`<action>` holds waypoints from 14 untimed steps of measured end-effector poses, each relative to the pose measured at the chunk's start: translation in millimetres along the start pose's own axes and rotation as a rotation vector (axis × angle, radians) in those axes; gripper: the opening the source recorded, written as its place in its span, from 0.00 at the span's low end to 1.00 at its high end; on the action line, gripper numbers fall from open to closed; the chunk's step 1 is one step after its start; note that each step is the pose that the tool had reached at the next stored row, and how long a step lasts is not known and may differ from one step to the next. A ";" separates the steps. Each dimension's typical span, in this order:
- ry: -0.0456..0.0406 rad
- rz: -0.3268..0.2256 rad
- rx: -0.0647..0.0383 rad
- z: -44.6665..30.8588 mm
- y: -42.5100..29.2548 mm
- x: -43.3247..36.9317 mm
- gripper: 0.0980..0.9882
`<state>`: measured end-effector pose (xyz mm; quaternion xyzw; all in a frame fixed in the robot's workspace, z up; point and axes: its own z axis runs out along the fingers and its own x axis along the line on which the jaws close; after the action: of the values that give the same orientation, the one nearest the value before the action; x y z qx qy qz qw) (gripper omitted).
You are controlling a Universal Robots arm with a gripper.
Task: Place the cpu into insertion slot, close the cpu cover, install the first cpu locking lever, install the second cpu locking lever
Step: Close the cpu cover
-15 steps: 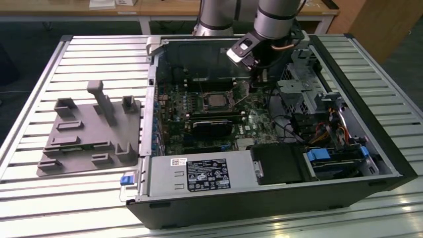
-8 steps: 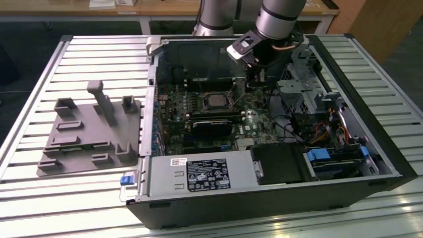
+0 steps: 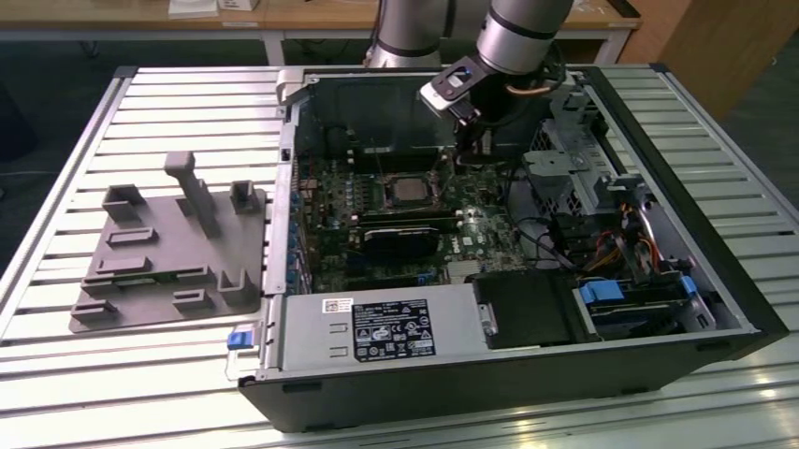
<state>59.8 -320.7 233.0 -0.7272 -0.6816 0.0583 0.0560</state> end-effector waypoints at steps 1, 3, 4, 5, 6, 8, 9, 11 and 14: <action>0.0002 0.000 -0.003 0.4 -2.3 -0.1 0.00; 0.0007 0.000 -0.010 1.3 -7.5 -0.4 0.00; 0.0009 0.000 -0.014 1.7 -10.2 -0.6 0.00; 0.0011 0.000 -0.017 2.1 -12.8 -0.8 0.00; 0.0013 0.000 -0.020 2.6 -15.8 -1.0 0.00; 0.0016 0.000 -0.025 3.4 -20.7 -1.2 0.00; 0.0017 0.000 -0.026 3.7 -22.5 -1.3 0.00; 0.0018 0.000 -0.029 4.1 -25.4 -1.5 0.00; 0.0022 0.000 -0.033 4.7 -28.5 -1.7 0.00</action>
<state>30.9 -320.6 233.0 -0.7281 -0.6825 0.0462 0.0446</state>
